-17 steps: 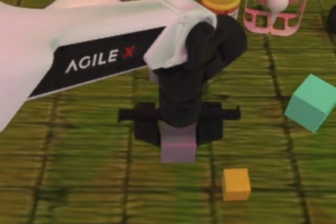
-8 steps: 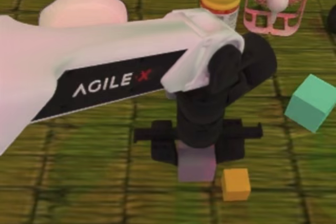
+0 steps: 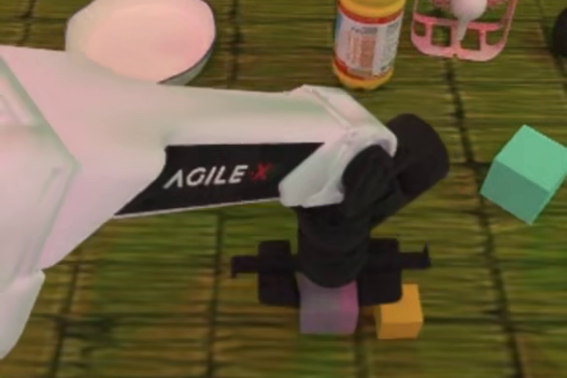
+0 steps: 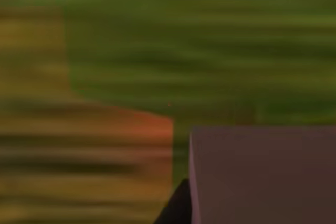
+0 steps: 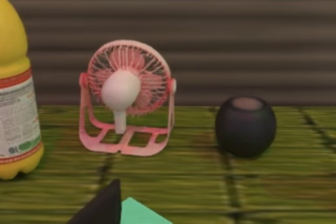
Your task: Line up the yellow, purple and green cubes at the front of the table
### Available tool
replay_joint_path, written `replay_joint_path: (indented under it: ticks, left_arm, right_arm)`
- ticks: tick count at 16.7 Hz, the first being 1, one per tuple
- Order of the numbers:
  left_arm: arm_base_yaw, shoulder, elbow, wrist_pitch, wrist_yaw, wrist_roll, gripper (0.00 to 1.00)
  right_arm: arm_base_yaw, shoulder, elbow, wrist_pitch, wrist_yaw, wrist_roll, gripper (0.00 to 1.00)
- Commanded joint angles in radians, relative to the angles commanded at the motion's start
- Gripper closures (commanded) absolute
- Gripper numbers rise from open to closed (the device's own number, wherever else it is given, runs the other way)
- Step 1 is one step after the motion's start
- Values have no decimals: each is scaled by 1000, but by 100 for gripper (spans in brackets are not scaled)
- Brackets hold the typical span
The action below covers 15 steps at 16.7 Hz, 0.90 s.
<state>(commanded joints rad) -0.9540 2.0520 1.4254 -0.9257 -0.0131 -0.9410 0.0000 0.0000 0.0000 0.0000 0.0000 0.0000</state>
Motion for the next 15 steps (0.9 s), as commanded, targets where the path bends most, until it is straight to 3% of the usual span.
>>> replay_joint_path:
  ticks: [5, 15]
  left_arm:
    - [0, 7, -16, 19, 0, -1, 100]
    - [0, 7, -16, 19, 0, -1, 25]
  right_arm:
    - [0, 0, 0, 0, 0, 0, 0]
    - [0, 0, 0, 0, 0, 0, 0]
